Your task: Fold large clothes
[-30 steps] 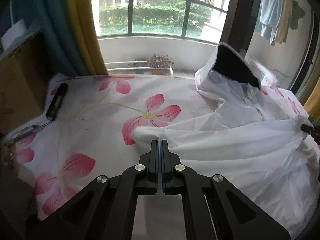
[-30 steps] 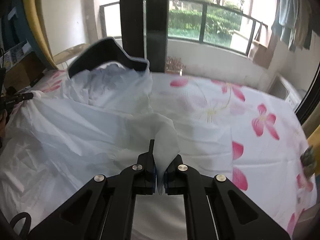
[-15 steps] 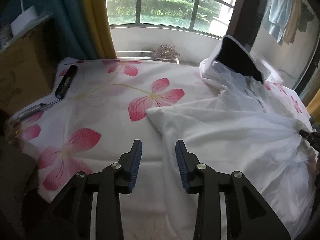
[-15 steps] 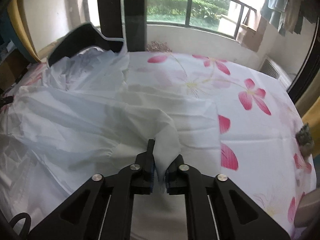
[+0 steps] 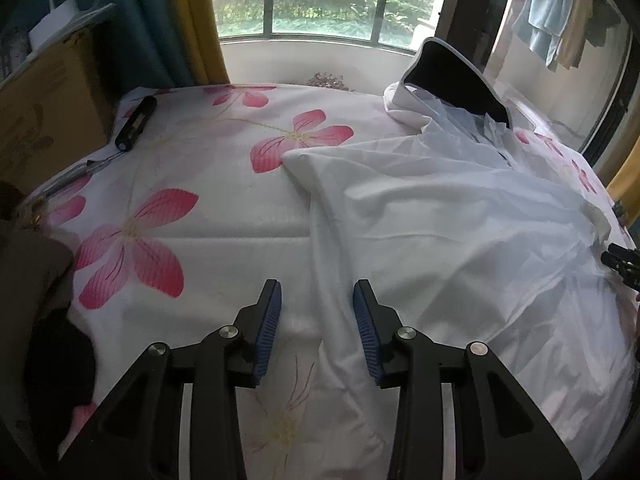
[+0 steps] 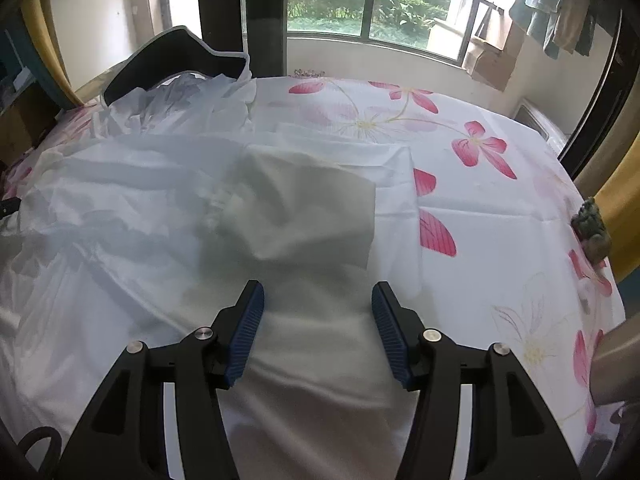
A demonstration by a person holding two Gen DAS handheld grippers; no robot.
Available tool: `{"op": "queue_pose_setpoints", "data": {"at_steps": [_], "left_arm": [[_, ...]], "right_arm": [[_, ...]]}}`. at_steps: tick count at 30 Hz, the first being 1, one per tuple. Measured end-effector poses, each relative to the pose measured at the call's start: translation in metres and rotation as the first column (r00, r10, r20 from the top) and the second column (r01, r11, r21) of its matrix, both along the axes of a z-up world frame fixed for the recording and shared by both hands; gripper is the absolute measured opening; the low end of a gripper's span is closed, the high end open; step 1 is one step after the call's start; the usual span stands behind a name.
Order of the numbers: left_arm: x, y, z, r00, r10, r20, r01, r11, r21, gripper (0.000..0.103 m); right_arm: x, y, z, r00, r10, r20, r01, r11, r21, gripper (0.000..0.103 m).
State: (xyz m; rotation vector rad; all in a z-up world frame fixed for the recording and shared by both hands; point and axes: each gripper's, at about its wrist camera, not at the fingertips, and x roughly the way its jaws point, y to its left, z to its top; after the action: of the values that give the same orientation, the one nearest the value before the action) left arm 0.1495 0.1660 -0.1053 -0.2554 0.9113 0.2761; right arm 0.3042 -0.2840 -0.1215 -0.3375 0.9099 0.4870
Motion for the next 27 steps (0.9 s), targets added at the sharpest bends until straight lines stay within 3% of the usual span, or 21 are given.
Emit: {"op": "queue_pose_setpoints", "data": {"at_steps": [7, 10, 15, 21, 27], "left_arm": [[0.003, -0.004, 0.033, 0.996, -0.034, 0.077, 0.032, 0.999, 0.027, 0.04], [0.018, -0.009, 0.048, 0.992, -0.078, 0.104, 0.073, 0.996, 0.047, 0.051], [0.056, -0.018, 0.064, 0.98, -0.147, 0.131, 0.139, 0.988, 0.069, 0.052], [0.109, -0.011, 0.058, 0.978, -0.161, 0.133, 0.164, 0.986, -0.009, 0.052], [0.158, -0.007, 0.04, 0.977, -0.172, 0.125, 0.178, 0.983, -0.039, 0.052]], "right_arm": [[-0.007, 0.001, 0.021, 0.998, 0.026, 0.049, -0.026, 1.0, -0.008, 0.056], [-0.002, 0.012, 0.03, 0.996, 0.055, 0.068, -0.053, 0.998, -0.021, 0.056], [0.008, 0.042, 0.044, 0.985, 0.128, 0.111, -0.124, 0.991, -0.047, 0.056], [0.033, 0.081, 0.051, 0.969, 0.205, 0.137, -0.197, 0.978, -0.073, 0.056], [0.071, 0.11, 0.045, 0.963, 0.235, 0.134, -0.228, 0.971, -0.067, 0.056]]}}
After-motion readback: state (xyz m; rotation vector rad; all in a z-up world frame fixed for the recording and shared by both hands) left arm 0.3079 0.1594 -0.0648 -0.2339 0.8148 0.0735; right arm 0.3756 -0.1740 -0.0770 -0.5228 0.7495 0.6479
